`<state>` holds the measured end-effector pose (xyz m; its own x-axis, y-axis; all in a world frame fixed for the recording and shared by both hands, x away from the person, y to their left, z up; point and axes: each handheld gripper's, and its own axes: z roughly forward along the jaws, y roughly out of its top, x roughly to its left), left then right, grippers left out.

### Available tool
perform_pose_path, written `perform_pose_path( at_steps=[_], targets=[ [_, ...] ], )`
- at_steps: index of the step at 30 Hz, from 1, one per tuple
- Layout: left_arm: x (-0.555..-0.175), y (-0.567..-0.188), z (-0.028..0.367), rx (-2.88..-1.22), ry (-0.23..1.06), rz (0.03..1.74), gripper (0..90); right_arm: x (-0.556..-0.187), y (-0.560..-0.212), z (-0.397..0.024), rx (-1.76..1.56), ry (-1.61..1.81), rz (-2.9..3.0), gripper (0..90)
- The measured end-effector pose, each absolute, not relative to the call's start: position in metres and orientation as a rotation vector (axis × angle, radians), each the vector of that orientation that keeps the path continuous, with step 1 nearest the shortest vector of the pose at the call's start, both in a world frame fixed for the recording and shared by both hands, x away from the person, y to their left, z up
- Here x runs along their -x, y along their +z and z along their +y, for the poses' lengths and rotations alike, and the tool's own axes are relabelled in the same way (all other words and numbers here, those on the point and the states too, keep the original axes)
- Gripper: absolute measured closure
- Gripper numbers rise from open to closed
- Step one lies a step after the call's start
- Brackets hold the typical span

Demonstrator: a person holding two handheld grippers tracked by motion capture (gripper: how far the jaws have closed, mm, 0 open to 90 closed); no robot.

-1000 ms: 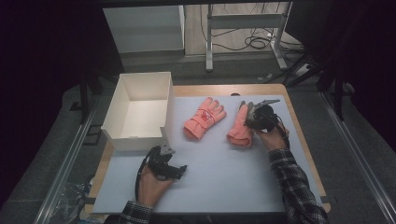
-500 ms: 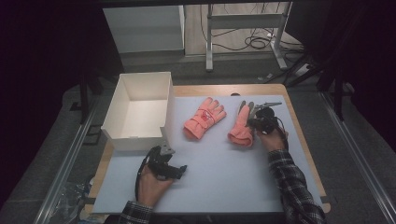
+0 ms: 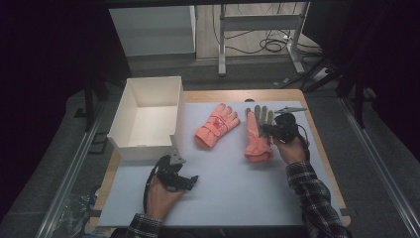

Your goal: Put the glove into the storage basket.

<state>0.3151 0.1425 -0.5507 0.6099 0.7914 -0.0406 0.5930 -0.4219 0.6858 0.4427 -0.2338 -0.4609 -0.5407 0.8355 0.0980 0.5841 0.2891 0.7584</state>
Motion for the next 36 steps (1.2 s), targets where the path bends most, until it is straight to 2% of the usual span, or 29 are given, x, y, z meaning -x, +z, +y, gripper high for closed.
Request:
perform_pose_path(
  at_steps=[10,19,27,36],
  targets=[
    [-0.315,-0.551,0.142,-2.162,0.381,1.085,0.0,-0.406,-0.451,-0.215,-1.27,1.219,2.29,89.2],
    [-0.315,-0.551,0.142,-2.159,0.383,1.085,0.0,-0.376,-0.46,-0.196,-1.274,1.25,2.329,89.1],
    [-0.315,-0.551,0.143,-2.161,0.381,1.085,0.0,-0.368,-0.486,-0.195,-1.298,1.226,2.387,89.1],
    [-0.315,-0.551,0.143,-2.162,0.381,1.085,0.0,-0.366,-0.498,-0.199,-1.294,1.196,2.398,87.3]
  ],
)
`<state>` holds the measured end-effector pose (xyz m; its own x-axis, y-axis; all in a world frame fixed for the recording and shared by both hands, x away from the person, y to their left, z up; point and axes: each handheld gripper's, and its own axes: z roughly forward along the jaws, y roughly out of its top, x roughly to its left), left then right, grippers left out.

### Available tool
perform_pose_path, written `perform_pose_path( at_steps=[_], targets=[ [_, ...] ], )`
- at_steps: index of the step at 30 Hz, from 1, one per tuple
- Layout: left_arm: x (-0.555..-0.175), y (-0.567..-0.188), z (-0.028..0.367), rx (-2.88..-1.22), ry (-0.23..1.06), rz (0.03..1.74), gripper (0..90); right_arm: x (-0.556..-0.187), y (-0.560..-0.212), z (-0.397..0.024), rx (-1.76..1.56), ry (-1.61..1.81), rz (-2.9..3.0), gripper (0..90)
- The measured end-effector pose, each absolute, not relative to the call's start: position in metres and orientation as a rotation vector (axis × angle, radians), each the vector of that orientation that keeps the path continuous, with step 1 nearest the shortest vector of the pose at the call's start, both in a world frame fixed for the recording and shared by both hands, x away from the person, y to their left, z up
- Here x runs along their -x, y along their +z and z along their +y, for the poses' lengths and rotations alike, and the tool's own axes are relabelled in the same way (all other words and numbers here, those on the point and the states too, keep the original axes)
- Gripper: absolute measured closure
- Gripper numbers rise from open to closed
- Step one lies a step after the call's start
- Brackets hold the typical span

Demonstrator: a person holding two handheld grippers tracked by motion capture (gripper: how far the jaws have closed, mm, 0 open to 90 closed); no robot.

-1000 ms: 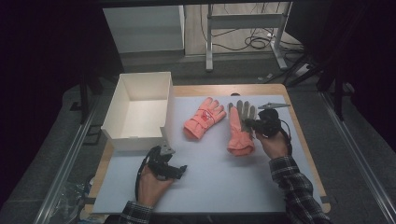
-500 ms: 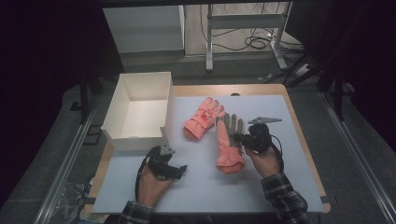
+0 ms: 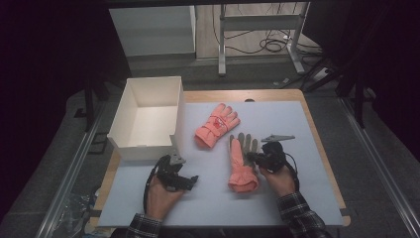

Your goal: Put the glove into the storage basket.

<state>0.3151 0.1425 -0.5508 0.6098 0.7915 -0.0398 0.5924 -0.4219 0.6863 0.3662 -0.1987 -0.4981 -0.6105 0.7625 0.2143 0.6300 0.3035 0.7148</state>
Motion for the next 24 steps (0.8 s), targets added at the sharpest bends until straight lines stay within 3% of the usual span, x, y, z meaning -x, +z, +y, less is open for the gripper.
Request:
perform_pose_path(
  at_steps=[14,24],
  targets=[
    [-0.315,-0.551,0.143,-2.163,0.384,1.083,0.0,-0.373,-0.477,-0.203,-1.191,1.173,2.371,75.0],
    [-0.315,-0.551,0.143,-2.163,0.383,1.082,0.0,-0.397,-0.46,-0.183,-1.097,1.148,2.398,63.6]
  ],
)
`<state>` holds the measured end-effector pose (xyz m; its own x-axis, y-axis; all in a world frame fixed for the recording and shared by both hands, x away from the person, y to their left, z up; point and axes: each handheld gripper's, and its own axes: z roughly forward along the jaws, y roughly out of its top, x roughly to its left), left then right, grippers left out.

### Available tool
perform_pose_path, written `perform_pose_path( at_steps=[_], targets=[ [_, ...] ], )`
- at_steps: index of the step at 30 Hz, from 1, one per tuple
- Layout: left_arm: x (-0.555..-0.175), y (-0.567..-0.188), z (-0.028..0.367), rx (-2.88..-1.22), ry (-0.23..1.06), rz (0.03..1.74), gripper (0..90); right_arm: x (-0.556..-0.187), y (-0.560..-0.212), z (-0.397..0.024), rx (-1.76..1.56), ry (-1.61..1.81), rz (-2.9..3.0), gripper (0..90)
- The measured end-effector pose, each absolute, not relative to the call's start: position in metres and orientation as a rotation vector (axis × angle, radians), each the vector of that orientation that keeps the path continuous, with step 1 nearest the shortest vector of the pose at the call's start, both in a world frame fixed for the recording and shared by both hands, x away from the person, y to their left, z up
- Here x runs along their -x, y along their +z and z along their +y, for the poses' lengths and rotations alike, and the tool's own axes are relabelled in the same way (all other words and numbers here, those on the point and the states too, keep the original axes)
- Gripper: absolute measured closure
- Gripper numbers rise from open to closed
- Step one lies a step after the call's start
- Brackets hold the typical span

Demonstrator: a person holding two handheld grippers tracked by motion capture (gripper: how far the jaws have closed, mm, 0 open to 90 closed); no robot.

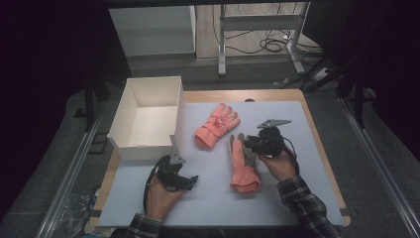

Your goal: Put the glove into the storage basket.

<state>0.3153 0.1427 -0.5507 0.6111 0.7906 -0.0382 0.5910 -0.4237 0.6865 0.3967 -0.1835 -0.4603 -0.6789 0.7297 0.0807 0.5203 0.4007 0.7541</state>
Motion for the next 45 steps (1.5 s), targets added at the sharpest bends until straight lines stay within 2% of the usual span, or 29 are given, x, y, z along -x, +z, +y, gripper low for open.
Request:
perform_pose_path(
  at_steps=[5,16,29,35,42,45],
  targets=[
    [-0.315,-0.551,0.143,-2.162,0.383,1.082,0.0,-0.412,-0.455,-0.166,-1.064,1.131,2.434,56.6],
    [-0.315,-0.551,0.143,-2.16,0.38,1.083,0.0,-0.437,-0.449,-0.134,-1.006,1.113,2.499,53.0],
    [-0.315,-0.551,0.143,-2.163,0.381,1.083,0.0,-0.47,-0.456,-0.102,-0.946,1.058,2.541,54.0],
    [-0.315,-0.551,0.143,-2.162,0.38,1.084,0.0,-0.486,-0.459,-0.084,-0.931,1.035,2.556,39.7],
    [-0.315,-0.551,0.143,-2.162,0.38,1.084,0.0,-0.499,-0.47,-0.073,-0.933,0.996,2.587,32.8],
    [-0.315,-0.551,0.143,-2.162,0.38,1.084,0.0,-0.503,-0.477,-0.067,-0.932,0.973,2.611,32.7]
  ],
)
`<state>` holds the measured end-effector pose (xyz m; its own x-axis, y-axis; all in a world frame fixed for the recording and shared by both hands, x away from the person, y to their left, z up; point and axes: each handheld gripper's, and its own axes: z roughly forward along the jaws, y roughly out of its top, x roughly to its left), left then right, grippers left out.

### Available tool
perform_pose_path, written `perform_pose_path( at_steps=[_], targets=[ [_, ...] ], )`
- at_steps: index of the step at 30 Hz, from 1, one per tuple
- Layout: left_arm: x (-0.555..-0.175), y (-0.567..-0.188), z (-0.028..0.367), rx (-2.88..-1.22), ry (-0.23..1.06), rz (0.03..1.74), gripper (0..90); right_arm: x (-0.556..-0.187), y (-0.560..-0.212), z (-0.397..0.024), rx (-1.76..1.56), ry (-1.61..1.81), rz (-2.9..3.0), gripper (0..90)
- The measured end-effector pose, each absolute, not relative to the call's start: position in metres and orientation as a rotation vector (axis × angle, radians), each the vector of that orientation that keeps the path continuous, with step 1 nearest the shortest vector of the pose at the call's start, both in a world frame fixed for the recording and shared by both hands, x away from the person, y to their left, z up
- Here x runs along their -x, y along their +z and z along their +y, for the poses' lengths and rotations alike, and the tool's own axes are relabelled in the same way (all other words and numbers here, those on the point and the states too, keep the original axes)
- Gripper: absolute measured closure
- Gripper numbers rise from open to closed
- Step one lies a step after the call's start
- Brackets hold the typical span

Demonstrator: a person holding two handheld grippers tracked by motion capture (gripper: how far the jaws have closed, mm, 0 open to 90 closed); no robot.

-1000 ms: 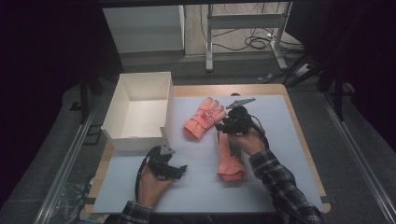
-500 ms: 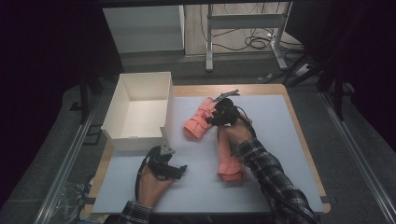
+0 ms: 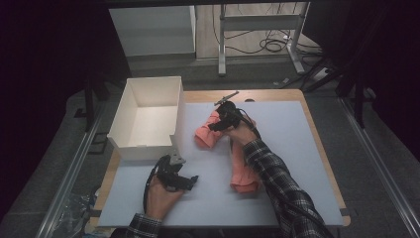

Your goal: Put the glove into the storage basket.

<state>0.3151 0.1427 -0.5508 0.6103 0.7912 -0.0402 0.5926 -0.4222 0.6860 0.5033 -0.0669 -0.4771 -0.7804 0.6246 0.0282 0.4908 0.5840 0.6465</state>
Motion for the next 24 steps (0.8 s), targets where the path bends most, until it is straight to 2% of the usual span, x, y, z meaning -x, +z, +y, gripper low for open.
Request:
perform_pose_path(
  at_steps=[5,8,10,11,12,14,18,24],
  targets=[
    [-0.315,-0.551,0.143,-2.162,0.38,1.084,0.0,-0.507,-0.488,-0.059,-0.919,0.904,2.636,35.2],
    [-0.315,-0.551,0.143,-2.161,0.38,1.084,0.0,-0.508,-0.491,-0.056,-0.902,0.871,2.655,41.3],
    [-0.315,-0.551,0.143,-2.16,0.379,1.084,0.0,-0.507,-0.493,-0.055,-0.901,0.852,2.666,47.1],
    [-0.315,-0.551,0.143,-2.16,0.379,1.084,0.0,-0.508,-0.494,-0.055,-0.907,0.852,2.68,54.3],
    [-0.315,-0.551,0.143,-2.16,0.379,1.084,0.0,-0.508,-0.494,-0.055,-0.907,0.852,2.68,54.3],
    [-0.315,-0.551,0.143,-2.16,0.38,1.085,0.0,-0.509,-0.495,-0.056,-0.917,0.841,2.689,61.2],
    [-0.315,-0.551,0.143,-2.16,0.38,1.085,0.0,-0.509,-0.496,-0.056,-0.936,0.835,2.715,79.7],
    [-0.315,-0.551,0.143,-2.161,0.38,1.084,0.0,-0.504,-0.494,-0.052,-0.895,0.816,2.693,83.6]
  ],
)
